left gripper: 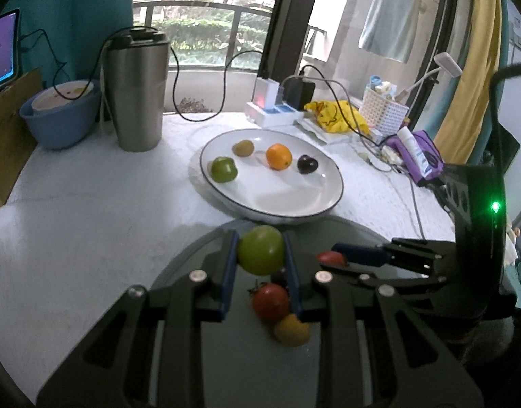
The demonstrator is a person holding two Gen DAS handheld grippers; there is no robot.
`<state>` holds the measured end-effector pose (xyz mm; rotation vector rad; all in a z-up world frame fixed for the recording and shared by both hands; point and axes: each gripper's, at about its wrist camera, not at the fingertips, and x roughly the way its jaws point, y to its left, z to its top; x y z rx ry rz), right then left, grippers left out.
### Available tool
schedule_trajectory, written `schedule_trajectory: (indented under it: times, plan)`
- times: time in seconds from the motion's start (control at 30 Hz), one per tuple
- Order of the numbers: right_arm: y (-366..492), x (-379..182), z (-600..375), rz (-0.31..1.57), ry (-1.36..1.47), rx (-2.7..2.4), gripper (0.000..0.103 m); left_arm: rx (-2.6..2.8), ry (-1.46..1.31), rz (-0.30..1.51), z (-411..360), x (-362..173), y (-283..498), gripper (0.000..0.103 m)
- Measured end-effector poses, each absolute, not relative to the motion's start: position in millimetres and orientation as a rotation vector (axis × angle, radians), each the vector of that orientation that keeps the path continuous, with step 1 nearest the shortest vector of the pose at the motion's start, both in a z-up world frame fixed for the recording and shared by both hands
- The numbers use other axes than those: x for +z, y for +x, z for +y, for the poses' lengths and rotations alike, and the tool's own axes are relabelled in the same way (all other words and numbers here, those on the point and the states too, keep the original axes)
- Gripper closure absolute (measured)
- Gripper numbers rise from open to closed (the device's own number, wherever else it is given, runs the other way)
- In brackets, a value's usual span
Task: Organize fruits
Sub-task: 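Lift the green lime and red tomato toward the white plate with both grippers, then lower the lime and tomato onto the white plate and open both grippers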
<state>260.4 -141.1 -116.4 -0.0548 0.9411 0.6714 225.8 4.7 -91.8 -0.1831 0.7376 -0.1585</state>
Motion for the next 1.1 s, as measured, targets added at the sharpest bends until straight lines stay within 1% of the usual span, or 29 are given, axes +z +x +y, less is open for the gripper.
schedule_trajectory:
  times: [0.03,0.07,0.27,0.67,1.1]
  plan:
    - [260.3,-116.3,-141.1,0.941,-0.053,0.676,0.07,-0.159,-0.182,0.737,4.5,-92.0,225.8,0.076]
    - [259.8,-115.6,-141.0,0.936,-0.049,0.688,0.072,-0.159,-0.179,0.736,4.5,-91.5,225.9,0.076]
    - [259.8,-111.1,-140.5,0.919,-0.052,0.703,0.072,-0.161,-0.172,0.723,3.8,-86.8,231.3,0.076]
    - [284.7,-79.3,-153.0,0.828,-0.047,0.677,0.072,-0.177,-0.156,0.719,-1.4,-84.2,263.3,0.076]
    - [323.9,-84.2,-149.8,0.82,-0.058,0.648,0.072,-0.168,-0.161,0.759,8.9,-102.4,305.9,0.076]
